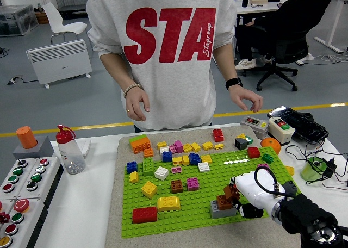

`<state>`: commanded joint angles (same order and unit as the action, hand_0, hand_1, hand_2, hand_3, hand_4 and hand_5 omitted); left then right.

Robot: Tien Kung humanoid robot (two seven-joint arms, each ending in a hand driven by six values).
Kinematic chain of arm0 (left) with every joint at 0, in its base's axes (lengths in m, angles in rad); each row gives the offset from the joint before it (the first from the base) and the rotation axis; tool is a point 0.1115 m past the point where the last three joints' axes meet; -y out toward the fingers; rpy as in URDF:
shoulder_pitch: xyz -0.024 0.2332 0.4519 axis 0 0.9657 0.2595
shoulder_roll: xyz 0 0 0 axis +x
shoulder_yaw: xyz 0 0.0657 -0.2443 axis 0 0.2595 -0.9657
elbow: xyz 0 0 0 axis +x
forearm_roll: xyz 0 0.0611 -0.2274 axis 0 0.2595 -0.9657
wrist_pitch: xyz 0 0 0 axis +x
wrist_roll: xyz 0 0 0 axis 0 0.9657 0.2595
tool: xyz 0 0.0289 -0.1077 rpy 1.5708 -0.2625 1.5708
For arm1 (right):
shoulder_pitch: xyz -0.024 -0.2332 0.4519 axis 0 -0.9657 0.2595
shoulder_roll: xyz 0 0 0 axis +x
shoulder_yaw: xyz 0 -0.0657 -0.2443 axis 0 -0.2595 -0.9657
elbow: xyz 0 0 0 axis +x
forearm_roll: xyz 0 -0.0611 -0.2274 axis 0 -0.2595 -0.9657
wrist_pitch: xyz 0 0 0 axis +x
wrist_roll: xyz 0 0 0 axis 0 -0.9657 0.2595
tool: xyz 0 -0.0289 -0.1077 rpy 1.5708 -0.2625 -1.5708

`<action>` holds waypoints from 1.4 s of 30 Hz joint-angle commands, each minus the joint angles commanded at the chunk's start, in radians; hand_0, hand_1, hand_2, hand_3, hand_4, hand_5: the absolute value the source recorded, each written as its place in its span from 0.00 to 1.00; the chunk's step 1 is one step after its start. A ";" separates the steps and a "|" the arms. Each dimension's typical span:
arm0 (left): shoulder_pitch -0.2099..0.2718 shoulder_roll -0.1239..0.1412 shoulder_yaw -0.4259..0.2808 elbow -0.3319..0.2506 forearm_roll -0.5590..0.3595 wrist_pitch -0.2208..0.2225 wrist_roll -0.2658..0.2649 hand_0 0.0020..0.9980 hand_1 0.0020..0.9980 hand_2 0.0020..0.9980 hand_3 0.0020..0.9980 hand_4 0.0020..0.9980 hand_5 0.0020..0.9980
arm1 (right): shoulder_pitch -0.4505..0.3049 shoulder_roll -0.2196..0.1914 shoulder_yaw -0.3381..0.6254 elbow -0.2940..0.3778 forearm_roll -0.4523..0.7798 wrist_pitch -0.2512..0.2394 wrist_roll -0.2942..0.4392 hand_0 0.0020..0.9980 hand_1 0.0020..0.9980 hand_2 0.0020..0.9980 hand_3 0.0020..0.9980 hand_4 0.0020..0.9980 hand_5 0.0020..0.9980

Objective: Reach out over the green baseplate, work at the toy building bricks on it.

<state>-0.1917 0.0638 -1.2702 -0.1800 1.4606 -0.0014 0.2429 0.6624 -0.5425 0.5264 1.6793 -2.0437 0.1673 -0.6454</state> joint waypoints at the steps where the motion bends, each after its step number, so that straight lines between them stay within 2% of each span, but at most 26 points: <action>1: 0.000 0.000 0.000 0.000 0.000 0.000 0.000 0.66 0.69 0.67 0.57 0.28 1.00 | 0.000 0.001 0.000 -0.001 0.000 0.000 0.000 0.46 0.57 0.69 0.53 0.46 0.35; 18: -0.001 0.000 -0.002 0.000 0.001 0.000 0.000 0.65 0.69 0.67 0.56 0.28 1.00 | 0.003 0.015 0.001 0.023 0.002 -0.003 0.000 0.46 0.58 0.69 0.53 0.45 0.34; 42: -0.001 0.000 -0.001 0.000 0.001 -0.001 0.001 0.65 0.69 0.67 0.56 0.28 1.00 | 0.010 0.021 -0.024 0.014 0.008 -0.001 0.000 0.46 0.58 0.69 0.53 0.44 0.32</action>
<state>-0.1923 0.0633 -1.2716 -0.1800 1.4614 -0.0019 0.2437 0.6721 -0.5214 0.5027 1.6932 -2.0357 0.1660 -0.6454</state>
